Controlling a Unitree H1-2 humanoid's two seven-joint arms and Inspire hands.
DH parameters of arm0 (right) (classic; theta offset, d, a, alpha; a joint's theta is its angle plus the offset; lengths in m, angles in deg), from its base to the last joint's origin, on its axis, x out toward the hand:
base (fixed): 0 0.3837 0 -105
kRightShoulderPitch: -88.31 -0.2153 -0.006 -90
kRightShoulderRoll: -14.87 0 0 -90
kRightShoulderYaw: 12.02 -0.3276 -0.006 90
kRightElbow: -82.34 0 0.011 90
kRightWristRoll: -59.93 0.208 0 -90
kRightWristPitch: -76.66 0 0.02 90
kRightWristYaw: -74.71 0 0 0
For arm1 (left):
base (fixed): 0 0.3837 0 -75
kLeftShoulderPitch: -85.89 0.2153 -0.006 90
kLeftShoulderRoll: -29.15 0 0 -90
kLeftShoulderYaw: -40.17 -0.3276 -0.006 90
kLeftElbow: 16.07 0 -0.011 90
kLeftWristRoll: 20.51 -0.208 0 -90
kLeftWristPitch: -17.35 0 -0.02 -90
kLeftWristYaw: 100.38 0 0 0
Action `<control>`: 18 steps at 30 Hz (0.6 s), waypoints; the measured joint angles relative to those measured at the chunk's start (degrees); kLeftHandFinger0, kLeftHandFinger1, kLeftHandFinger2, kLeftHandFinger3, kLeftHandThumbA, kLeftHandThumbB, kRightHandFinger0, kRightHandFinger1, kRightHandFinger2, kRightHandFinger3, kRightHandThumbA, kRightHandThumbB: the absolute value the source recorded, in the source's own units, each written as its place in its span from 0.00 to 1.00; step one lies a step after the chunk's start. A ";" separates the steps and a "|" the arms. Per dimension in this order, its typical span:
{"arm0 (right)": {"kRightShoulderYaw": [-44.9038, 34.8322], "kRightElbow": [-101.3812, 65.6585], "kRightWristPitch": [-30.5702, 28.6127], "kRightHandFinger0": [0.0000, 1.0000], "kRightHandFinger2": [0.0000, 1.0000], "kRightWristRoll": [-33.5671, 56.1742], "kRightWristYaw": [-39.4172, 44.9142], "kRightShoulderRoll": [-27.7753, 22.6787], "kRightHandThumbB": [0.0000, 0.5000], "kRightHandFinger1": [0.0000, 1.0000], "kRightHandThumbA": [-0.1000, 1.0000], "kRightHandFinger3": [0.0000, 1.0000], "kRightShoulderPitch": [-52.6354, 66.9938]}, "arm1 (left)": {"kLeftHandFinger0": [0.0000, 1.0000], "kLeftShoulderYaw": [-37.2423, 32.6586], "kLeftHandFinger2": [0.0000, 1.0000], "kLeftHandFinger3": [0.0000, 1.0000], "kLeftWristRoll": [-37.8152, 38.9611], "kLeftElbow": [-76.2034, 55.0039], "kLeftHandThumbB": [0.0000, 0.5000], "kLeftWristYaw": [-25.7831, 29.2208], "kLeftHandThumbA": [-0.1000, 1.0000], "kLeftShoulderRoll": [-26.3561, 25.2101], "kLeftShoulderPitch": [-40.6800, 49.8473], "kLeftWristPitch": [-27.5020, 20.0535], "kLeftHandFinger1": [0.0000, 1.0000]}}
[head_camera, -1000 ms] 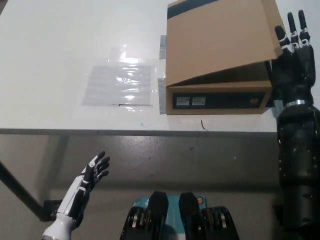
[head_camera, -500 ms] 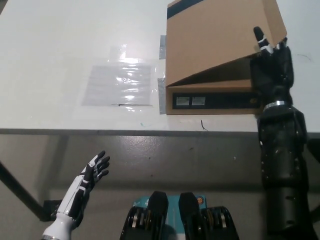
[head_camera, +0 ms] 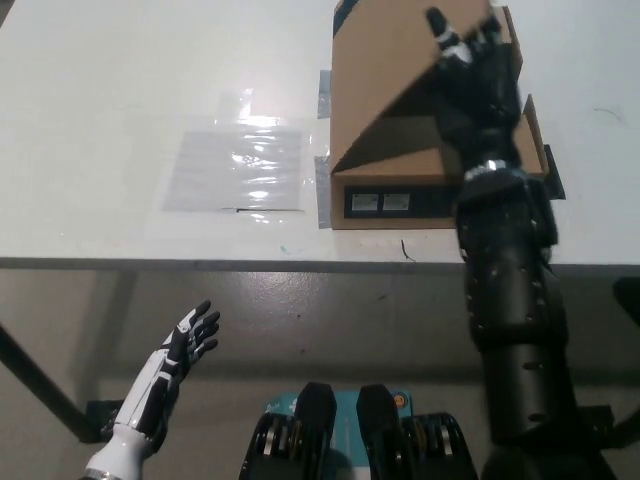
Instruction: A small storage box is placed at the center of the table and the robot uses its right hand to slide under its lid and push it upwards to open it
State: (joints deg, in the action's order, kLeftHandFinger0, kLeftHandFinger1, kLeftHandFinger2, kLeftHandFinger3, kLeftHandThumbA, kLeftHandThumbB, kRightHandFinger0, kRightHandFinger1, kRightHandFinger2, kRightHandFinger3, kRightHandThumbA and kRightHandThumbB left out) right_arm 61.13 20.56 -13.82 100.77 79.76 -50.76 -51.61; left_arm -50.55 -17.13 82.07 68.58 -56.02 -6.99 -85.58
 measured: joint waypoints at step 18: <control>12.77 5.66 0.47 1.00 1.00 -10.98 -0.94 5.10 0.52 1.00 1.00 1.00 -2.65 | 1.00 -0.63 1.00 1.00 -0.50 -0.27 0.68 -0.01 1.00 -0.01 -1.34 0.26 1.00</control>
State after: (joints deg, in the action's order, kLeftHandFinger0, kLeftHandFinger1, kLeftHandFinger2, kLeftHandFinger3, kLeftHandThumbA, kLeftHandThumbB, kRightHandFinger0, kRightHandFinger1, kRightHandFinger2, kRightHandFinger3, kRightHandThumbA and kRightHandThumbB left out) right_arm 73.90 26.22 -13.35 89.79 78.82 -45.66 -54.26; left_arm -51.18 -17.63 81.80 68.57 -56.03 -8.33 -85.33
